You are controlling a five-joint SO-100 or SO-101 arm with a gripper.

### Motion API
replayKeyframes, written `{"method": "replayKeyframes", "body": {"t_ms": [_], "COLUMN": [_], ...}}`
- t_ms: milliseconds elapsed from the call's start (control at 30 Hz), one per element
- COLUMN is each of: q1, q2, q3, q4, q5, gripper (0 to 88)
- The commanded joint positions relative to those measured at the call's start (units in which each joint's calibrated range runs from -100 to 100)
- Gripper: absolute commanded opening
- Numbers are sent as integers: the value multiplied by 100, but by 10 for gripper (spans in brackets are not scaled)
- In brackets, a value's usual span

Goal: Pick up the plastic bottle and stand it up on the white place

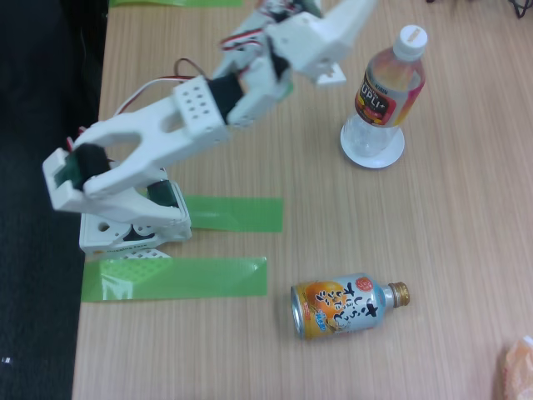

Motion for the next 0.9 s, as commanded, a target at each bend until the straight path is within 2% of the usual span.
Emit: {"method": "replayKeyframes", "body": {"t_ms": [0,233,367,600,767,867], "q1": [29,636,1155,1206,1214,1214], "q2": [-685,-1971,-2659,-3541,-4029,-4407], "q3": [-103,540,1020,1590,2586,3192], "q4": [228,855,1138,1533,1507,1464], "q5": [30,30,-17,-44,-558,-1072], "gripper": [477,474,418,398,398,398]}}
